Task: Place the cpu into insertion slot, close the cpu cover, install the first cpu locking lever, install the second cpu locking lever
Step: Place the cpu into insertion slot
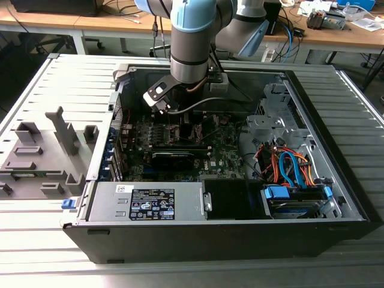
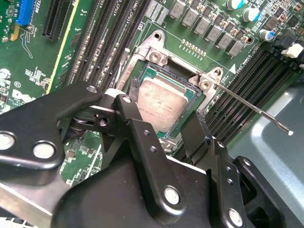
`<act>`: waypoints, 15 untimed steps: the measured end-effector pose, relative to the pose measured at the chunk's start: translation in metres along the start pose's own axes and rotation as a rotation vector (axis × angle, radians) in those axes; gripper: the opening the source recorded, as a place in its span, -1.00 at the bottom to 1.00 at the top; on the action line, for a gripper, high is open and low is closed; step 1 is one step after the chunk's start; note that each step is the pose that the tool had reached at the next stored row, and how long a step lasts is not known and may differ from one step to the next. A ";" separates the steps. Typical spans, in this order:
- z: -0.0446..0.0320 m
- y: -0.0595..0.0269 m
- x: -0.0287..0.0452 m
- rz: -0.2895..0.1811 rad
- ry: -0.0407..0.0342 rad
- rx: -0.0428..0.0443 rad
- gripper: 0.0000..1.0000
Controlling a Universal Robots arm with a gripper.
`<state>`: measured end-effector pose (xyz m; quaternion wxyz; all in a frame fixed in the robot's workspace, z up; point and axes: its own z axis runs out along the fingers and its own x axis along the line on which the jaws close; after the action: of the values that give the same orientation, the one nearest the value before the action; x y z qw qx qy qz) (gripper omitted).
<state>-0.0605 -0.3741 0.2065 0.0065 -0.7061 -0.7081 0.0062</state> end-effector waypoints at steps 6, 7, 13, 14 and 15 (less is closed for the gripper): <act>0.0001 0.0079 0.0000 0.000 0.0000 0.0059 0.23; 0.0001 0.0091 -0.0001 0.000 -0.0001 0.0069 0.23; 0.0016 0.0119 0.0033 -0.009 -0.0006 0.0100 0.23; 0.0019 0.0119 0.0040 -0.011 -0.0007 0.0101 0.23; 0.0022 0.0120 0.0042 -0.012 -0.0008 0.0102 0.23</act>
<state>-0.0485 -0.3699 0.2042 0.0099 -0.7018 -0.7122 0.0100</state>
